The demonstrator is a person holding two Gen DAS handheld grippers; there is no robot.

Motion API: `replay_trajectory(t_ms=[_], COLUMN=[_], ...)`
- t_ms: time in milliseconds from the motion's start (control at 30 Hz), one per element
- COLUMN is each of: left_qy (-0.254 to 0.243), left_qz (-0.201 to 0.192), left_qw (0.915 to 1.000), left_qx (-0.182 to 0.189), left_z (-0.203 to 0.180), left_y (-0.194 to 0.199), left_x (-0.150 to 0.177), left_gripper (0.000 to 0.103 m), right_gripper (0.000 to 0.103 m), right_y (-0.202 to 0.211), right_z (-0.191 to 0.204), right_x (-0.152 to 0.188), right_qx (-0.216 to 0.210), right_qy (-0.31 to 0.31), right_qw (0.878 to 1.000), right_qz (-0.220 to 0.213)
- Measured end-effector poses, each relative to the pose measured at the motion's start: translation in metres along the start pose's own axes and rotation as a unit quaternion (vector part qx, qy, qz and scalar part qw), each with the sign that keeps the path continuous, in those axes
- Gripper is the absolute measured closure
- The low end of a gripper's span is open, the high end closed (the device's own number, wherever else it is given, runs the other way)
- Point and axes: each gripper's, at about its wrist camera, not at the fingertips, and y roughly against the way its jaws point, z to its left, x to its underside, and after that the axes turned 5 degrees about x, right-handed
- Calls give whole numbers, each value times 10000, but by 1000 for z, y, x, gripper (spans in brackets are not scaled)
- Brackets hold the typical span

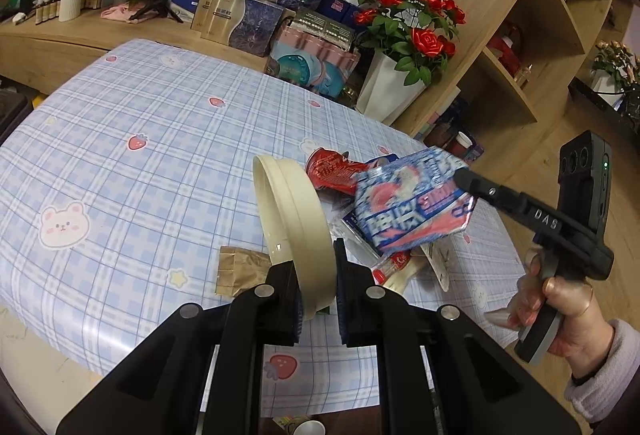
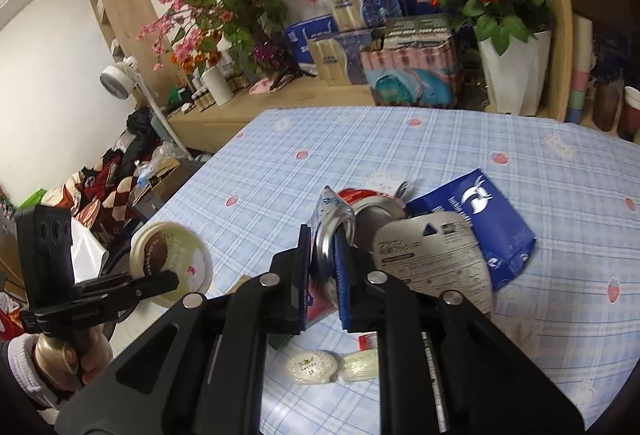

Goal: Collect trash

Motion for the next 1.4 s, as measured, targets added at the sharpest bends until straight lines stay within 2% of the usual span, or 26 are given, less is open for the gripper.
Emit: replay_trajectory(t_ms=[433,800,1133,1400], left_qy=[-20,-161,-286,-424], left_qz=[-103,-181,-242,-267], left_qw=[9999,9997,9993,9987], left_qx=[-89,-73,-70,-30], left_z=[-1,-20,-45,-68], left_y=[20,43,74,94], left_x=[2,7,40,70], left_gripper=[90,90,90,90], right_gripper=[89,89,89,89], right_y=[26,61,112,146], right_z=[-33,-29,-15,-1], right_x=[-6,7,45,94], right_qx=[524,512,448,366], right_qy=[-230,-264,-259,-232], right_qw=[9982,9979,9980,9985], right_qz=[-165,-290,-370,-329])
